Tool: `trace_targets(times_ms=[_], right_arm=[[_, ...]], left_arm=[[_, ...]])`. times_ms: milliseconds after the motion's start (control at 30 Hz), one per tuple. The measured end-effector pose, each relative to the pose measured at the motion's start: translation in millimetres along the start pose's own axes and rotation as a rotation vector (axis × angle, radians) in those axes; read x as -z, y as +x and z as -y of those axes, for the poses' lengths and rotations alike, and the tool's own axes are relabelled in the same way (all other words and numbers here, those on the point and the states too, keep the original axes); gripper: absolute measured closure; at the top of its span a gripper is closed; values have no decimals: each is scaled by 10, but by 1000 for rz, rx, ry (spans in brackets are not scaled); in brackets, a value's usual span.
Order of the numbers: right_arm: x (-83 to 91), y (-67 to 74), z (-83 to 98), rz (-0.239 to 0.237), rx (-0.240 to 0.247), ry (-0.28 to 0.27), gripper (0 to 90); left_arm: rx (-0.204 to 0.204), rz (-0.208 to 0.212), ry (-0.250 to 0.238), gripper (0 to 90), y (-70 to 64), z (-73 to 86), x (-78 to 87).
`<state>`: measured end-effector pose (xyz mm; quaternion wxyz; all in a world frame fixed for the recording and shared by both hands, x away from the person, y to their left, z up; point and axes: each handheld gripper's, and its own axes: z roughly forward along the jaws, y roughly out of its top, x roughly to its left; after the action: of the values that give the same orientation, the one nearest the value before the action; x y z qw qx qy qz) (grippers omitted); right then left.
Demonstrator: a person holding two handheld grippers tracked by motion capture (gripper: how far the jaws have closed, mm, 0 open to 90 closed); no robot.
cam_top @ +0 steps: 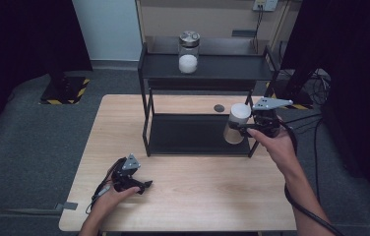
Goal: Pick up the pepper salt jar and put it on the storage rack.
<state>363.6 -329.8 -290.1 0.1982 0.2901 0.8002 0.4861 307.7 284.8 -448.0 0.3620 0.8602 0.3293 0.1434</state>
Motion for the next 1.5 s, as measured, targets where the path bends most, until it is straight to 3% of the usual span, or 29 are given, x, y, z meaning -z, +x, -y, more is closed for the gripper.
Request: trace_targets(times_ms=[1500], right_arm=[[494,-81,-611,-24,29,-29,354]], left_arm=[[0,0,0,7,-1,0,0]])
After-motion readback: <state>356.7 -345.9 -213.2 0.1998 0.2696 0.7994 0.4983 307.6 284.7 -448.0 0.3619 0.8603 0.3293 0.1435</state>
